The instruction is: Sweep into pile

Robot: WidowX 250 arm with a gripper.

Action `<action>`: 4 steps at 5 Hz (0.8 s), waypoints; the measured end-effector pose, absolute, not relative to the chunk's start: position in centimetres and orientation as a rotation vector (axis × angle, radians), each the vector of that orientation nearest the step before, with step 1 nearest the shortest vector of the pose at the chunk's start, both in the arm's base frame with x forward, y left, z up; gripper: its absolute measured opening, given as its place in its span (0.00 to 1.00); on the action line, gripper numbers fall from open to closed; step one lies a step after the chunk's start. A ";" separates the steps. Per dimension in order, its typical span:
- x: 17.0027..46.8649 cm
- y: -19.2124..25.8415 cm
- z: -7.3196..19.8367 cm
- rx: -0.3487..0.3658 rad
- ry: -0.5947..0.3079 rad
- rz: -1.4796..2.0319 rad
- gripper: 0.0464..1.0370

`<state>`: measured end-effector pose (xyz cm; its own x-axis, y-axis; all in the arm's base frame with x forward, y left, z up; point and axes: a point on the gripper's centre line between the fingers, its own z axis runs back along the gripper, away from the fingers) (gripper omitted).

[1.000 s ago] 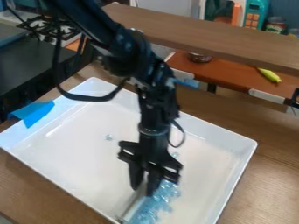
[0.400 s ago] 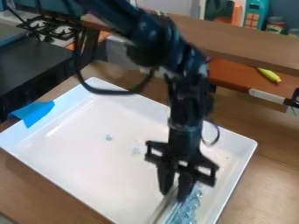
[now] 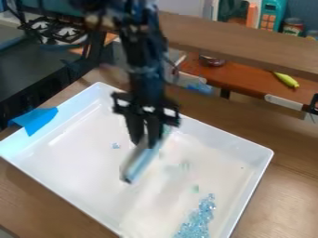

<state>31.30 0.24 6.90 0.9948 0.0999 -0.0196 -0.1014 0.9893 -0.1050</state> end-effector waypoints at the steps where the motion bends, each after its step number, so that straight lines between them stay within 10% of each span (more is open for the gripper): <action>1: 32.9 4.5 6.9 -0.003 -0.040 0.113 0.28; 4: 35.3 17.9 2.3 0.108 0.000 0.068 0.28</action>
<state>35.34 17.86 2.33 0.9977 0.0676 0.0033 -0.0676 0.9919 0.1080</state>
